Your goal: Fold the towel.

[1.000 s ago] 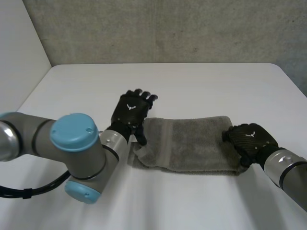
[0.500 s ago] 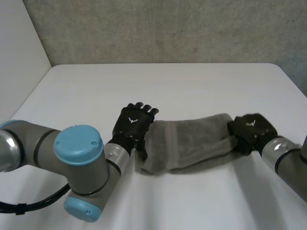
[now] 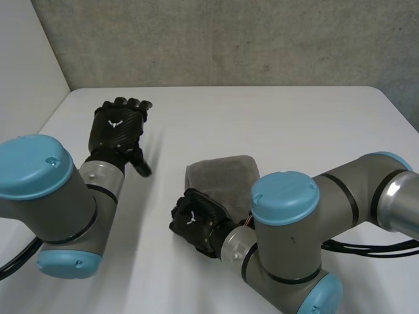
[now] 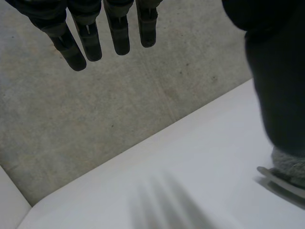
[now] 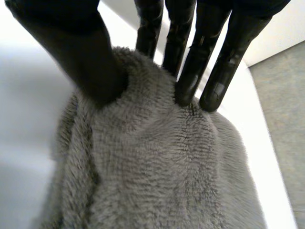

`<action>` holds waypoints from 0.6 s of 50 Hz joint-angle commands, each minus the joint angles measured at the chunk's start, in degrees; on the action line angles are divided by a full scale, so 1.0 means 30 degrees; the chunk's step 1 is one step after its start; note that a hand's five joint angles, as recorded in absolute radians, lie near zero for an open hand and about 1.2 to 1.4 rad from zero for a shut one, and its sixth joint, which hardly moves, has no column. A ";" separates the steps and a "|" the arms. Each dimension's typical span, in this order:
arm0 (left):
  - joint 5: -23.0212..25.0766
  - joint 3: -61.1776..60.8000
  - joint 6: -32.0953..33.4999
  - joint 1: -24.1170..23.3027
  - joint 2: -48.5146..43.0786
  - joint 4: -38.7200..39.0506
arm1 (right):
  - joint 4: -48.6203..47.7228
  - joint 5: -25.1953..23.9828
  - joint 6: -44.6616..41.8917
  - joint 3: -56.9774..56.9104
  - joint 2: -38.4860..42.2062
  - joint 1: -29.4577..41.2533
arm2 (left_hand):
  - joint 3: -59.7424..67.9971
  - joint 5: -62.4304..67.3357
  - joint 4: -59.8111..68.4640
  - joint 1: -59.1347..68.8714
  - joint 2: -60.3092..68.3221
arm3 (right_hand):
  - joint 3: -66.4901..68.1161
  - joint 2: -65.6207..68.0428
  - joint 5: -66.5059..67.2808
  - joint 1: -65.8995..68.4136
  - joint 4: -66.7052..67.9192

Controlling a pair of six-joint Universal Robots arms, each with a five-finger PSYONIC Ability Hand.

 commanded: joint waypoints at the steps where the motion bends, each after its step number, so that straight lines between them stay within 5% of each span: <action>1: 0.0145 -0.0028 -0.0246 -0.0131 0.0012 0.0071 | -0.1727 0.0057 0.4666 0.1150 -0.2817 -0.1309 | -0.1017 -0.3882 -0.1429 -0.1381 -0.1264 | -1.0688 -0.9990 -1.0250 -0.9970 -1.0476; 8: 0.0466 0.0469 -0.1095 -0.0716 -0.0135 0.0276 | -0.2407 0.0232 0.9772 0.2822 -0.5521 -0.4563 | -0.1017 -0.3882 -0.1429 -0.1382 -0.1265 | -1.0688 -0.9990 -1.0250 -0.9970 -1.0476; 15: 0.1551 0.1144 -0.1712 -0.1860 -0.0721 0.0306 | -0.2290 0.0408 1.1449 0.3498 -0.5640 -0.5857 | -0.1017 -0.3882 -0.1429 -0.1382 -0.1265 | -1.0688 -0.9990 -1.0250 -0.9970 -1.0476; 30: 0.2049 0.2433 -0.1859 -0.4028 -0.4820 0.0072 | -0.1031 0.0233 1.4320 0.2122 -0.2480 -0.6941 | -0.1073 -0.3938 -0.1485 -0.1438 -0.1321 | -1.0688 -0.9990 -1.0250 -0.9970 -1.0476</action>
